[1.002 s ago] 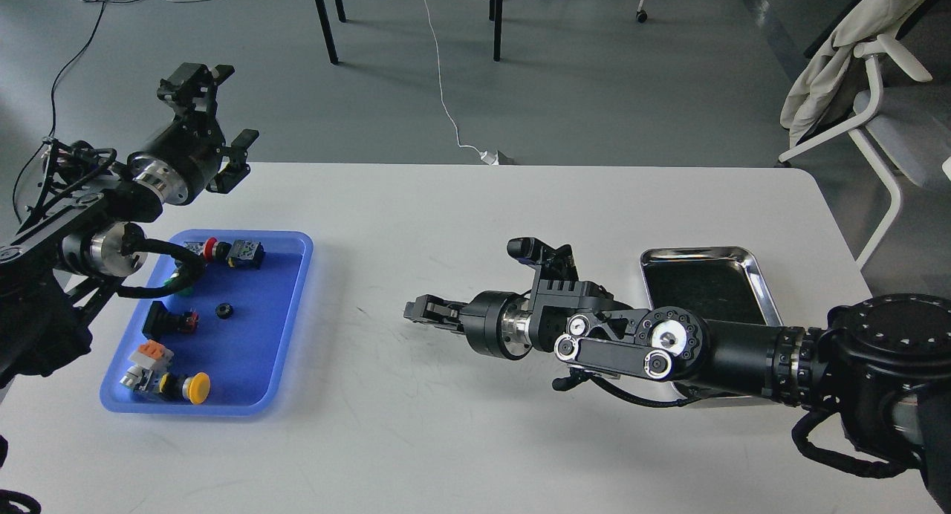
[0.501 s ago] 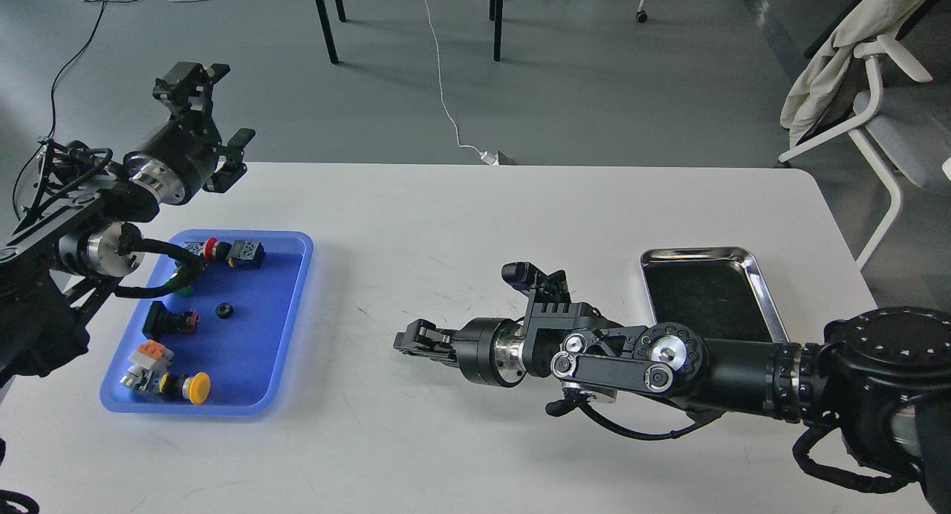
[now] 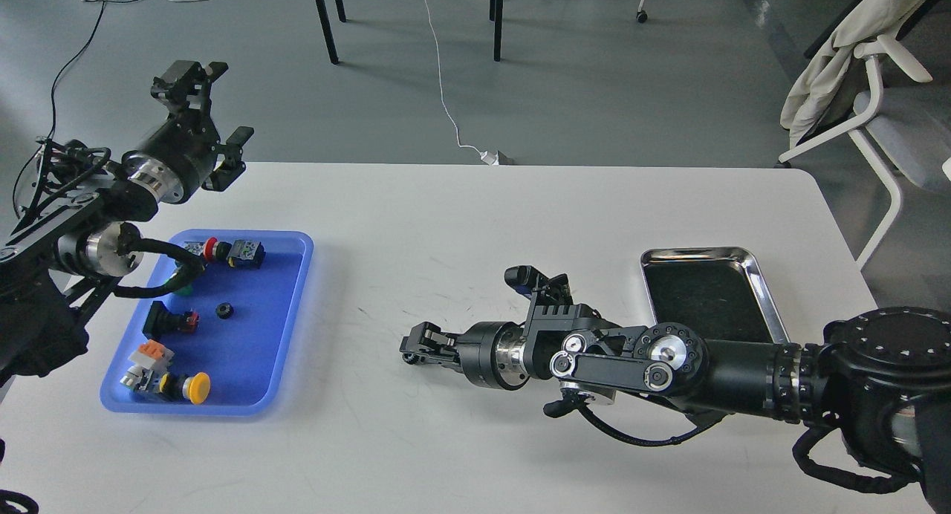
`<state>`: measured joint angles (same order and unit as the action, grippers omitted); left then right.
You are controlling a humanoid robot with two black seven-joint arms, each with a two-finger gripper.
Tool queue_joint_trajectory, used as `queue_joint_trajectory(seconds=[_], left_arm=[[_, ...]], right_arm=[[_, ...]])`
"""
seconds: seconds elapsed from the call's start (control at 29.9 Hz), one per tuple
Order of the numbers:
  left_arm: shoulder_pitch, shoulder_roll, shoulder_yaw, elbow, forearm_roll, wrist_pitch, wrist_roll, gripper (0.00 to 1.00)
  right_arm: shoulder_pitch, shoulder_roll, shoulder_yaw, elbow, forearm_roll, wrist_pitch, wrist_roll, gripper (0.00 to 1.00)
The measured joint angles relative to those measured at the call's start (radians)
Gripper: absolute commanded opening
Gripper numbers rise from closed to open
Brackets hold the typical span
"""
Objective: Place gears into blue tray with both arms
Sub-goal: 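Lift the black part and carry it toward the table center, then open the right gripper to drop the black part on the table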
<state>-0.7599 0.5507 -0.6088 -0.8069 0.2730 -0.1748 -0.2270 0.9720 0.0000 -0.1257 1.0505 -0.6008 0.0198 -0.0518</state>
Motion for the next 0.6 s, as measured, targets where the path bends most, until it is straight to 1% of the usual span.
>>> queue_joint_trajectory(seconds=[0.17,0.33,0.47,0.53,0.6], left_arm=[[0.0,-0.001,0.004,0.0,0.001,0.001,0.0,0.98],[-0.001,-0.003,0.014,0.0,0.004,0.009,0.0,0.98],[-0.002,-0.003,0.017,0.0,0.015,0.018,0.003,0.98],[-0.001,-0.003,0.017,0.0,0.033,0.02,0.003,0.98],[0.0,0.002,0.017,-0.001,0.053,0.021,0.004,0.98]], right_arm=[[0.013,0.0,0.044,-0.009,0.001,0.001,0.004,1.0],[0.058,0.0,0.168,-0.002,0.008,0.04,0.0,1.0],[0.095,-0.004,0.29,0.008,0.012,0.172,-0.002,1.0],[0.098,-0.058,0.362,0.028,0.021,0.229,-0.002,1.0],[0.091,-0.145,0.418,0.06,0.035,0.259,-0.002,1.0]])
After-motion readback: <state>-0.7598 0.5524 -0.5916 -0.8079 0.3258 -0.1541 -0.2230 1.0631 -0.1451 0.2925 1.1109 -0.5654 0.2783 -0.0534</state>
